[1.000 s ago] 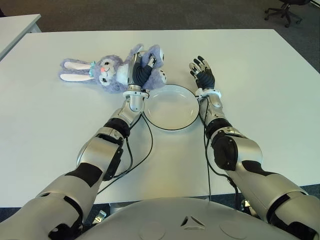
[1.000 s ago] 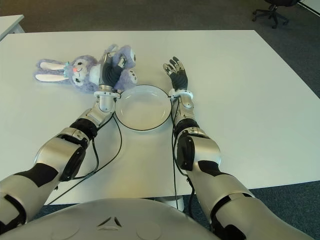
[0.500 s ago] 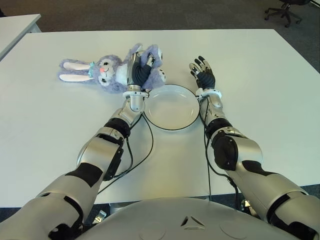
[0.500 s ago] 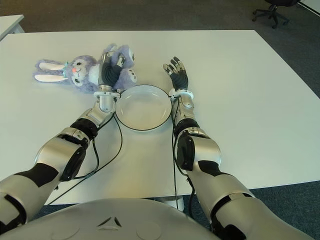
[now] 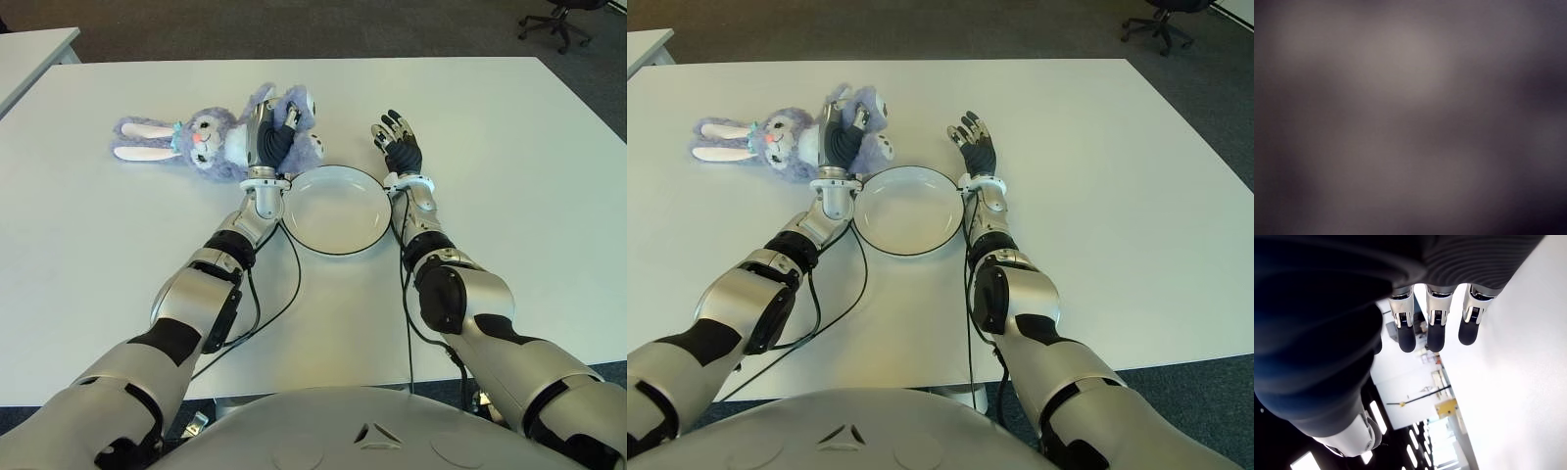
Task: Put the doll into the plate.
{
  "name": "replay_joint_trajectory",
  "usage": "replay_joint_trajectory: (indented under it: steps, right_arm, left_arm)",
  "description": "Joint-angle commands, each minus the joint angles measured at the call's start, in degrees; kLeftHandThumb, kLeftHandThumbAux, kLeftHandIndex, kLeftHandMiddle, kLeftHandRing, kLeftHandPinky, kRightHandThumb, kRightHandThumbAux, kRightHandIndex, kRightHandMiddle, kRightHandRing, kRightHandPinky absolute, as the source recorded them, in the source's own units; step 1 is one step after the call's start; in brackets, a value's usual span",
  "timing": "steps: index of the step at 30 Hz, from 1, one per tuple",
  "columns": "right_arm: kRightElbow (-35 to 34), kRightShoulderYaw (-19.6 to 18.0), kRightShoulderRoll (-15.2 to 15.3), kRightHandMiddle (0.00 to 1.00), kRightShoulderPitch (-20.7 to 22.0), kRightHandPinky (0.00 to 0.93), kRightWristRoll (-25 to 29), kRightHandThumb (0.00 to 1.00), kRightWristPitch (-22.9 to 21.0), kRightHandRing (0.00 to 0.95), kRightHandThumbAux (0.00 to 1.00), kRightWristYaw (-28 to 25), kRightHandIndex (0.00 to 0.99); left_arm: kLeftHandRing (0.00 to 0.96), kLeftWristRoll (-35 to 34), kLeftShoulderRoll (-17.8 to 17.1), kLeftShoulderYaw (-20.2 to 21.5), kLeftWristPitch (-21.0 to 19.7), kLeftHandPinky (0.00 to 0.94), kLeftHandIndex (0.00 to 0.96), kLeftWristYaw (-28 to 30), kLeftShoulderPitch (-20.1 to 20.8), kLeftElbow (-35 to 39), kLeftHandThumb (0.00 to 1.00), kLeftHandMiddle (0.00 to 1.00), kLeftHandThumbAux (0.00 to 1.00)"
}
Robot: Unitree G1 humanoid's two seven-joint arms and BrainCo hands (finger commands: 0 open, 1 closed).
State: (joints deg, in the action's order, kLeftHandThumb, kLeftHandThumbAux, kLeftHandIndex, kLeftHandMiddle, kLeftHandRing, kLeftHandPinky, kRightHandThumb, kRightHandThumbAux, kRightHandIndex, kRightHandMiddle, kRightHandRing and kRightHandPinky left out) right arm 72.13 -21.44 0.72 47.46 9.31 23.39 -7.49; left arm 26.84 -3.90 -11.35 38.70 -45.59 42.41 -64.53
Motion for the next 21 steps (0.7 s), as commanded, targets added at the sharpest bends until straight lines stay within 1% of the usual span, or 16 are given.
replay_joint_trajectory:
  steps: [1,7,12,15,21]
  right_arm:
    - [3.38,-0.17,-1.58,0.103,-5.55,0.07,0.24,0.409,-2.59,0.071,0.823,0.35,0.123]
    - [3.38,-0.34,-1.57,0.106,-5.6,0.079,0.44,0.408,-2.66,0.074,0.833,0.14,0.124]
    - [3.4,-0.36,-1.54,0.099,-5.63,0.06,0.47,0.402,-2.76,0.068,0.838,-0.06,0.115]
    - [3.38,-0.24,-1.52,0.098,-5.72,0.076,0.34,0.399,-2.67,0.071,0.839,-0.01,0.111]
    - [3.36,-0.47,-1.62,0.106,-5.74,0.089,0.61,0.422,-2.7,0.08,0.844,-0.08,0.138]
  left_arm:
    - [0.901,1.51,0.58,-1.18,-0.6,0.911,0.774,-2.18,-0.24,-0.99,0.72,0.886,0.687]
    - [0.894,0.3,0.56,-0.99,-0.15,0.906,0.774,-1.04,-0.35,-0.98,0.738,0.884,0.685]
    - [0.896,0.53,0.33,-1.12,0.26,0.906,0.775,-1.5,-0.33,-0.69,0.749,0.886,0.683]
    - [0.9,1.02,0.06,-1.4,0.57,0.909,0.781,-2.12,-0.28,-0.37,0.76,0.887,0.68]
    - [0.889,1.11,-0.3,-1.5,1.38,0.897,0.774,-2.48,-0.33,0.13,0.782,0.879,0.671]
